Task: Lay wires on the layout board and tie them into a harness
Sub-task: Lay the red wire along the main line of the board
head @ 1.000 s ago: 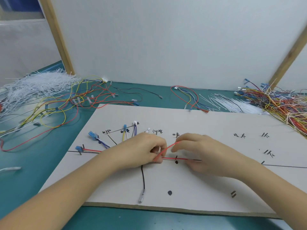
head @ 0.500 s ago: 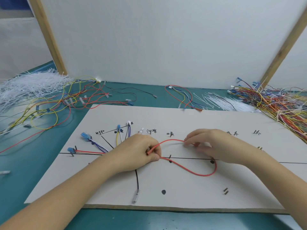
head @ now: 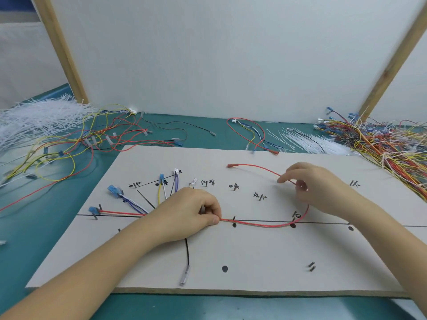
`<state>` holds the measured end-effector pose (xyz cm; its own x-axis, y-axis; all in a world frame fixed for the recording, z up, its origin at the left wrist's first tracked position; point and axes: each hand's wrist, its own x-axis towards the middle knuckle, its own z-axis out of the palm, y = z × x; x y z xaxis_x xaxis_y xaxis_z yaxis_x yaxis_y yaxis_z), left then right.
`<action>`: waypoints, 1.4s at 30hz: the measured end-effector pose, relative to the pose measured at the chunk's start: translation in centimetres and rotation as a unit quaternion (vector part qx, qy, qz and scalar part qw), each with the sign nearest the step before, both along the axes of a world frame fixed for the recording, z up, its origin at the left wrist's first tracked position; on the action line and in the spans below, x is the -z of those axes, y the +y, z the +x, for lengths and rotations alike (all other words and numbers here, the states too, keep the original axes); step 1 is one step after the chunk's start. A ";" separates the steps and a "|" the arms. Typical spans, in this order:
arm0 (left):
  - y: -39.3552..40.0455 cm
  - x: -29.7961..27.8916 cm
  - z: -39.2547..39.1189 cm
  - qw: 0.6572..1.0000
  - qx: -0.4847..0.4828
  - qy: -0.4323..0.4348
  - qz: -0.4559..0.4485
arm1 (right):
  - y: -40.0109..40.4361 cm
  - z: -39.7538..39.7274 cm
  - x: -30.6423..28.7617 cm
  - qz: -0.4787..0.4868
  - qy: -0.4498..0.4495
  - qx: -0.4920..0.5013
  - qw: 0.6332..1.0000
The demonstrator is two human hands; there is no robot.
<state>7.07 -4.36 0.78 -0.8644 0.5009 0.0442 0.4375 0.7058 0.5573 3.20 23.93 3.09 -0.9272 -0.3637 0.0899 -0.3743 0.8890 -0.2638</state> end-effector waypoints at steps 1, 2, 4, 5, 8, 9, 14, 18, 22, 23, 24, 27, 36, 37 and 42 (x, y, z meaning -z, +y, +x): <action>0.0 0.0 0.0 1.000 0.000 0.002 -0.001 | 0.1 0.0 0.5 0.033 -0.008 0.005 0.999; 0.0 0.0 0.1 1.000 -0.001 0.005 -0.002 | 0.1 0.2 0.7 0.055 -0.004 0.009 0.998; 0.1 0.1 0.1 1.000 -0.005 0.009 -0.004 | 0.3 1.0 0.6 0.031 0.037 -0.014 0.999; 0.1 0.1 0.1 1.000 -0.007 0.009 -0.006 | 0.6 1.4 0.3 -0.016 0.040 -0.042 0.998; 0.1 0.1 0.1 1.000 -0.008 0.011 -0.014 | 1.7 3.1 -0.7 -0.107 -0.085 -0.091 0.986; 0.1 0.1 0.1 1.000 -0.008 0.010 -0.015 | 2.1 3.4 -0.7 -0.090 -0.116 -0.093 0.985; 0.1 0.1 0.3 1.000 -0.014 0.013 -0.008 | 2.1 3.7 -0.3 -0.036 -0.108 -0.077 0.990; 0.1 0.0 0.4 1.000 -0.019 0.011 0.002 | 2.4 4.0 -0.9 -0.041 -0.110 -0.079 0.990; 0.1 0.0 0.5 1.000 -0.017 0.015 0.000 | 2.4 4.2 -1.7 -0.075 -0.073 -0.076 0.992; 0.1 0.0 0.5 1.000 -0.015 0.018 -0.002 | 2.3 4.1 -1.8 -0.061 -0.063 -0.079 0.993; 0.1 0.0 0.5 1.000 -0.014 0.021 -0.005 | 2.1 4.0 -1.7 -0.037 -0.057 -0.083 0.994; 0.1 0.1 0.5 0.999 -0.010 0.030 -0.014 | 1.6 3.7 -1.4 0.008 -0.060 -0.073 0.995; 0.6 0.5 0.8 0.998 -0.022 0.059 -0.018 | 1.5 3.8 -0.8 0.072 -0.047 -0.016 0.996; 0.6 0.5 0.9 0.997 -0.023 0.065 -0.017 | 1.5 3.8 -0.9 0.074 -0.052 -0.011 0.996; 0.8 0.4 1.0 0.996 -0.016 0.090 -0.021 | 1.5 3.7 -1.2 0.067 -0.084 -0.011 0.994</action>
<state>8.12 -3.60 0.36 -0.8597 0.4780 0.1801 0.5049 0.7419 0.4411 6.86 25.47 4.33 -0.9167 -0.3824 -0.1162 -0.3547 0.9124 -0.2044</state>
